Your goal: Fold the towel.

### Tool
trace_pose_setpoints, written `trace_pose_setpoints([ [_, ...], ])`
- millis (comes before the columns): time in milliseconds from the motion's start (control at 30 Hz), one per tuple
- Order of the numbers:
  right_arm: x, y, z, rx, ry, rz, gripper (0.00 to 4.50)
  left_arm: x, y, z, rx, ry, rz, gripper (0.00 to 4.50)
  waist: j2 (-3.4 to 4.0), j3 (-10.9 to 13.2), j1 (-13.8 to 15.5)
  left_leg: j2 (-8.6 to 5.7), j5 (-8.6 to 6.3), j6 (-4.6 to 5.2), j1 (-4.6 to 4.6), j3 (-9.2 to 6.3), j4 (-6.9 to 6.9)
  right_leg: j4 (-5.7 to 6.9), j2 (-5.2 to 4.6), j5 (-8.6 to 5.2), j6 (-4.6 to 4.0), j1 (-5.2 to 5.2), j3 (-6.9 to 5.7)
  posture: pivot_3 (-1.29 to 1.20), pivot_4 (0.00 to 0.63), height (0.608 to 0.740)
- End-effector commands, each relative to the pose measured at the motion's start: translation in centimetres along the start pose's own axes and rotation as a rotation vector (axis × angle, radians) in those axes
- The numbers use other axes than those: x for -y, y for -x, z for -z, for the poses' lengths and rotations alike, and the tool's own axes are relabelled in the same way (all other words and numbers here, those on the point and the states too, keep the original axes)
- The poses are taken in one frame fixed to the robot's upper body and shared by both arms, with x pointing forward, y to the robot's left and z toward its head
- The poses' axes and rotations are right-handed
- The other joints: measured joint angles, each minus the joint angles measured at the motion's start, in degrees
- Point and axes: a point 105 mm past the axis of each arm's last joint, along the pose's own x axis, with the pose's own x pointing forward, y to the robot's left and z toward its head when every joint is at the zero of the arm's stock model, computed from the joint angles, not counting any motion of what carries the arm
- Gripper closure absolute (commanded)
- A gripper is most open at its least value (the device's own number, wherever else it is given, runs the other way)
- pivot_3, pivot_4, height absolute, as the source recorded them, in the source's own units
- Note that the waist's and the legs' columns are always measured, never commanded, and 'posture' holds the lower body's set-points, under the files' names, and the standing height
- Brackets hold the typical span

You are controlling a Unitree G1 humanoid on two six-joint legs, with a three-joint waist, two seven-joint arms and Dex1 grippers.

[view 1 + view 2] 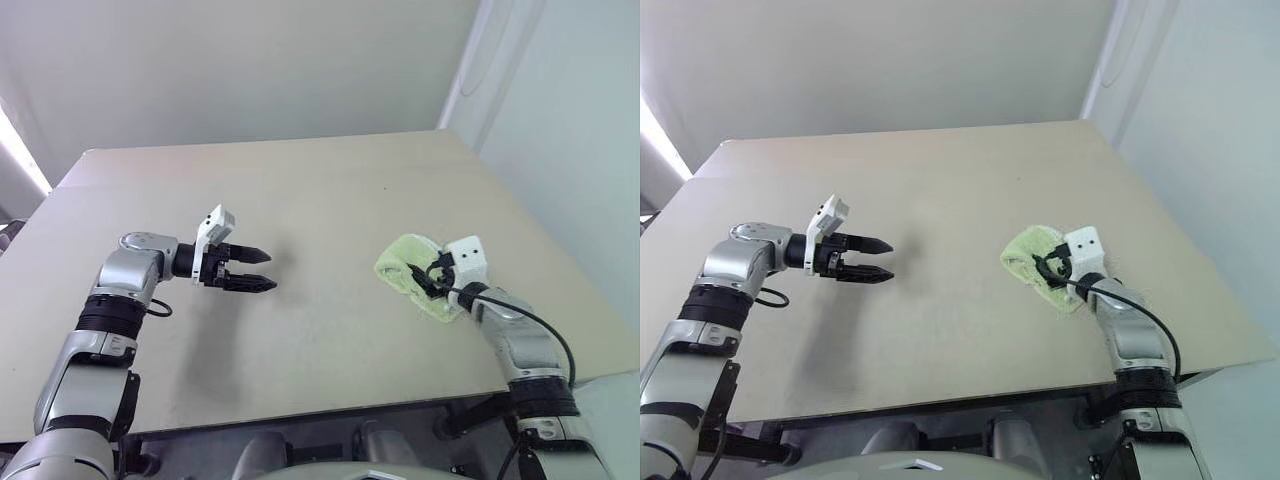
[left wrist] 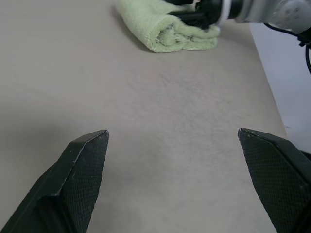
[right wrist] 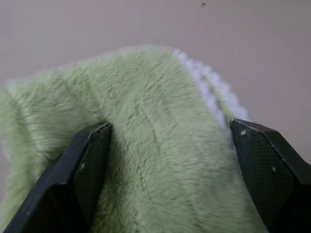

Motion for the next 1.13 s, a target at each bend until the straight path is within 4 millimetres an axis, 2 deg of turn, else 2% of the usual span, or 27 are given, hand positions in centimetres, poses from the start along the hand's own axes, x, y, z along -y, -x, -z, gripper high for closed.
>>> trace_pose_setpoints([
  [33,-1.0,2.2,-6.2,0.182,-0.041,-0.103,0.43,0.1,0.7,-1.5,0.041,-0.029,-0.013,0.0,0.11,0.1,0.0,0.0,0.0,0.0,-0.01,0.01,-0.01,-0.01,0.0,0.0,0.0,0.0,0.01,0.0,0.0,0.74],
  [100,-3.0,3.8,-7.6,0.211,-0.028,-0.228,0.43,0.0,0.7,-1.7,0.052,-0.025,-0.017,0.0,0.11,0.1,0.1,0.0,0.0,0.0,0.0,0.01,-0.02,-0.01,0.01,-0.01,0.01,0.0,0.01,0.0,0.0,0.74],
  [167,-5.3,5.3,-7.9,0.201,0.017,-0.355,0.43,-0.1,0.8,-1.9,0.066,-0.025,-0.033,0.0,0.11,0.1,0.1,0.0,0.0,0.01,0.02,0.0,-0.03,-0.01,0.02,-0.02,0.02,0.0,0.0,0.0,0.0,0.74],
  [267,-8.5,7.7,-6.9,0.118,0.069,-0.545,0.43,-0.8,1.3,-2.5,0.107,-0.035,-0.086,0.0,0.1,0.1,0.1,0.02,-0.01,0.01,0.02,-0.01,-0.04,-0.04,0.03,-0.03,0.02,0.01,-0.01,0.0,0.0,0.74],
  [400,-10.2,10.0,-5.7,0.041,0.109,-0.698,0.43,-1.3,1.9,-3.1,0.183,-0.104,-0.15,0.0,0.08,0.1,0.2,0.0,-0.01,0.0,0.02,0.05,0.0,-0.09,-0.05,-0.02,0.05,0.04,-0.01,0.0,0.0,0.74],
  [567,-9.9,10.6,-4.4,-0.035,0.142,-0.725,0.43,-1.0,1.3,-3.0,0.22,-0.139,-0.155,0.0,0.07,0.1,0.2,0.0,-0.01,-0.01,0.04,0.08,0.0,-0.13,-0.06,-0.03,0.05,0.06,-0.01,0.0,0.0,0.74],
  [800,-9.4,9.9,-4.1,-0.031,0.14,-0.695,0.43,0.6,0.7,-2.3,0.202,-0.169,-0.059,0.0,0.03,0.1,0.4,0.01,-0.01,-0.01,0.02,0.08,0.0,-0.14,-0.05,-0.03,0.05,0.04,-0.02,0.0,0.0,0.74],
  [1000,-8.8,9.7,-3.9,-0.037,0.154,-0.661,0.43,2.1,-0.1,-1.9,0.124,-0.273,0.064,0.0,0.03,0.1,0.4,0.0,-0.02,-0.01,-0.01,0.08,-0.01,-0.2,-0.06,-0.03,0.04,0.05,-0.03,0.0,0.0,0.74],
  [1133,-8.1,9.5,-4.0,-0.036,0.166,-0.627,0.43,1.9,-0.5,-1.8,0.094,-0.302,0.091,0.0,0.04,0.1,0.3,0.0,-0.02,-0.01,-0.01,0.08,-0.01,-0.2,-0.06,-0.03,0.04,0.04,-0.03,0.0,0.0,0.74],
])
